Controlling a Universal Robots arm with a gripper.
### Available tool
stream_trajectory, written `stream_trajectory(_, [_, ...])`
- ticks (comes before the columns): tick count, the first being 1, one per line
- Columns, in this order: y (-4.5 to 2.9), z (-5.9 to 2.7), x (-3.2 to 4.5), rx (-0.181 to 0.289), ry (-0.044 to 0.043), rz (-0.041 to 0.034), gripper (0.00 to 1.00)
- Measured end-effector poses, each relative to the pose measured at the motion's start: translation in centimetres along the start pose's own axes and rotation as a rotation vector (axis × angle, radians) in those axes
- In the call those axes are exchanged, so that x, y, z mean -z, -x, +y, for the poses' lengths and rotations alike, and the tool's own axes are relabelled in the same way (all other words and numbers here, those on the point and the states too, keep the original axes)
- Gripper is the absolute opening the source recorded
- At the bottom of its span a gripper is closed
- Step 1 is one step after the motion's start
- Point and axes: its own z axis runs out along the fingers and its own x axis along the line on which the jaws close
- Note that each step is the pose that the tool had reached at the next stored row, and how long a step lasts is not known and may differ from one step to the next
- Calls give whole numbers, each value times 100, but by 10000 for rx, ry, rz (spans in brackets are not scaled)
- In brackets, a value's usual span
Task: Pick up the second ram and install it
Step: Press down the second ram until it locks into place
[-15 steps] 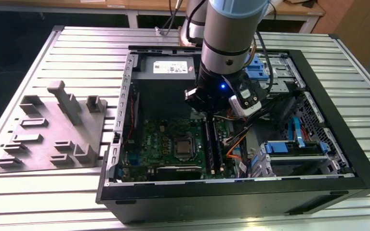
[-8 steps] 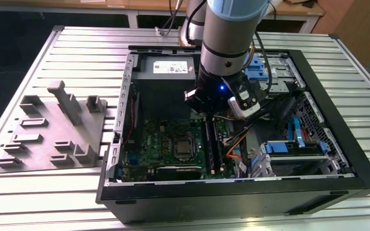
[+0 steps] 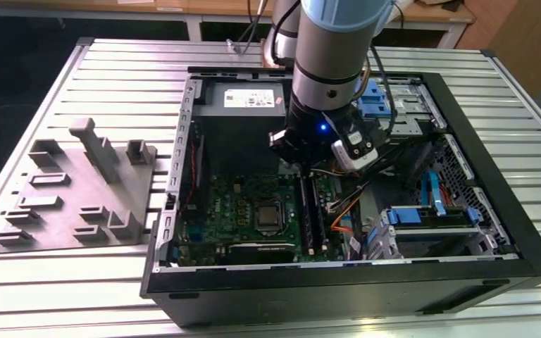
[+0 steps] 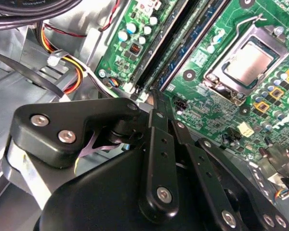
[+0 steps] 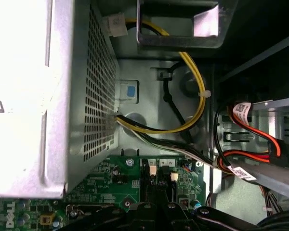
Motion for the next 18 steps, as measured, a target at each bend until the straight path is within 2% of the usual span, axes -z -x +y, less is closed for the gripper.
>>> stream_trajectory(18, [-4, 15, -51, 0, 0, 0, 10])
